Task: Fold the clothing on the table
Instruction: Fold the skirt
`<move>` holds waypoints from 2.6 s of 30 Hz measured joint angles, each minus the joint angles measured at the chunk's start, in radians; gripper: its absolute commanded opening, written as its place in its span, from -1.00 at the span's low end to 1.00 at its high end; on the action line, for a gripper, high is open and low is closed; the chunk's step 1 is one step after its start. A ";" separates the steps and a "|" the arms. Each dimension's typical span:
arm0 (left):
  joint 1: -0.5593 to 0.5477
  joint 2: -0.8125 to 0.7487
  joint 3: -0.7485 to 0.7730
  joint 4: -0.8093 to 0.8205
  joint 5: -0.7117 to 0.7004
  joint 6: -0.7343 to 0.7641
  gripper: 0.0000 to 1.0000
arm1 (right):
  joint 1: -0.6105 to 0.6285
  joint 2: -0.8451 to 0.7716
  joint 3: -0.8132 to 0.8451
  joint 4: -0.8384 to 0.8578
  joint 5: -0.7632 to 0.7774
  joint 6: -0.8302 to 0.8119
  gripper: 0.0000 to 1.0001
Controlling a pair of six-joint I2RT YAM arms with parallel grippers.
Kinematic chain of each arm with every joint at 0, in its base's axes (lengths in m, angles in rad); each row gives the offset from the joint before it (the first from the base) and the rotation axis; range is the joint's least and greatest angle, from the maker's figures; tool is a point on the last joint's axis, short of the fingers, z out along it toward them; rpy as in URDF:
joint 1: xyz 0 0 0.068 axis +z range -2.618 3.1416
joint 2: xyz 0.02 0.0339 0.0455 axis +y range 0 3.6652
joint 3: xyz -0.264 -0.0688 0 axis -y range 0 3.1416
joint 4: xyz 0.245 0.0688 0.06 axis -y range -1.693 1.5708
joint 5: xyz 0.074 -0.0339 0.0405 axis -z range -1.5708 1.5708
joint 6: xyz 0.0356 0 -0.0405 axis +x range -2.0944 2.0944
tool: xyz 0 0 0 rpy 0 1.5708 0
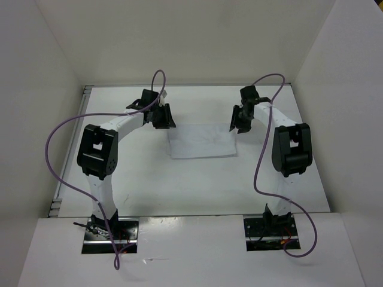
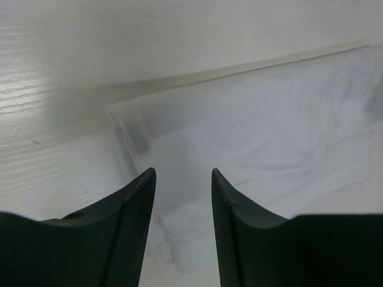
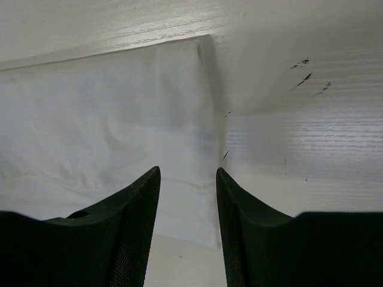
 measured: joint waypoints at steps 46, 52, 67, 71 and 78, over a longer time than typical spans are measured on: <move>0.060 0.104 -0.009 0.002 -0.061 -0.007 -0.96 | 0.005 -0.010 -0.099 0.043 -0.073 0.040 -0.07; 0.061 0.080 -0.047 0.018 -0.061 -0.006 -0.86 | 0.005 0.060 -0.099 0.076 -0.123 0.057 -0.20; 0.086 -0.041 -0.132 -0.012 -0.045 -0.008 0.31 | 0.004 0.075 -0.183 0.234 -0.326 0.132 -1.00; 0.083 -0.186 -0.129 -0.023 -0.006 -0.006 0.01 | 0.004 0.075 -0.185 0.236 -0.332 0.134 -1.00; 0.032 -0.188 -0.021 0.035 0.208 -0.005 -1.00 | 0.004 0.075 -0.185 0.234 -0.332 0.133 -1.00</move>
